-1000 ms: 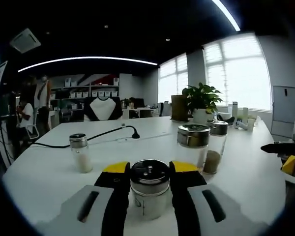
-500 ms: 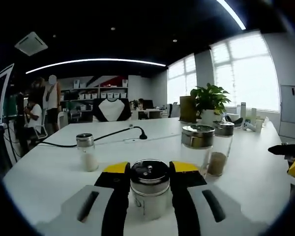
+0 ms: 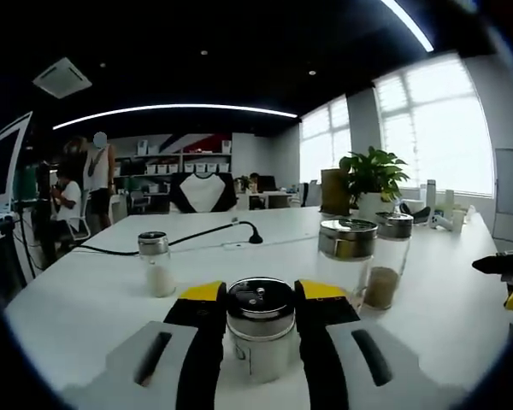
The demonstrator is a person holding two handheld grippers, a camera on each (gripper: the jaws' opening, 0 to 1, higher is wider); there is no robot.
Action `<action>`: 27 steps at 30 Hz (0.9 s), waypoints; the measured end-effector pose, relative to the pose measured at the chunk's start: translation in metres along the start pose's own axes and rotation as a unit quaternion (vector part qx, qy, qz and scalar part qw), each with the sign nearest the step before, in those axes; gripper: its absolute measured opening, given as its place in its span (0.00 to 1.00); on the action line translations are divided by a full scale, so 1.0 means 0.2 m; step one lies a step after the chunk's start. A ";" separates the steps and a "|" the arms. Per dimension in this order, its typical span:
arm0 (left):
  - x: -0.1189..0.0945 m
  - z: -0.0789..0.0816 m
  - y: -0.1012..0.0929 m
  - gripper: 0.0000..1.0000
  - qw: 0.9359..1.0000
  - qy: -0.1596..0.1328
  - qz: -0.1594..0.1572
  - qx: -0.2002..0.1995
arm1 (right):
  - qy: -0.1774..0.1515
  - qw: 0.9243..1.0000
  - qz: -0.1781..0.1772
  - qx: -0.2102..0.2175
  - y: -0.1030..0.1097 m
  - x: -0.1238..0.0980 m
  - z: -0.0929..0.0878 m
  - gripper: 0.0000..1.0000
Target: Rotate the seasoning bottle until the label or dispensing opening points toward the visible target arrow and the bottle remains upright within the marked orientation range
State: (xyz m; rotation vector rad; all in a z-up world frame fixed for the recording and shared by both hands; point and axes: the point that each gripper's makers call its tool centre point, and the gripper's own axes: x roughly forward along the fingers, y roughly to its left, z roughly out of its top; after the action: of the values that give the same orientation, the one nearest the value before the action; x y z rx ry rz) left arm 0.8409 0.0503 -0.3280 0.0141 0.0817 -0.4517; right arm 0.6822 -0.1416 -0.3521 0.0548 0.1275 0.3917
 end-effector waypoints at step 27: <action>-0.07 0.09 0.02 0.47 0.993 -0.008 -0.115 0.011 | 0.002 1.000 -0.001 0.001 0.00 -0.01 0.01 0.86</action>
State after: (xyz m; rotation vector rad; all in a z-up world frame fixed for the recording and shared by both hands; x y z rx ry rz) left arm 0.8324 0.0599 -0.3092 0.0228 0.0624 -0.6832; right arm 0.6810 -0.1426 -0.3508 0.0562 0.1328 0.3899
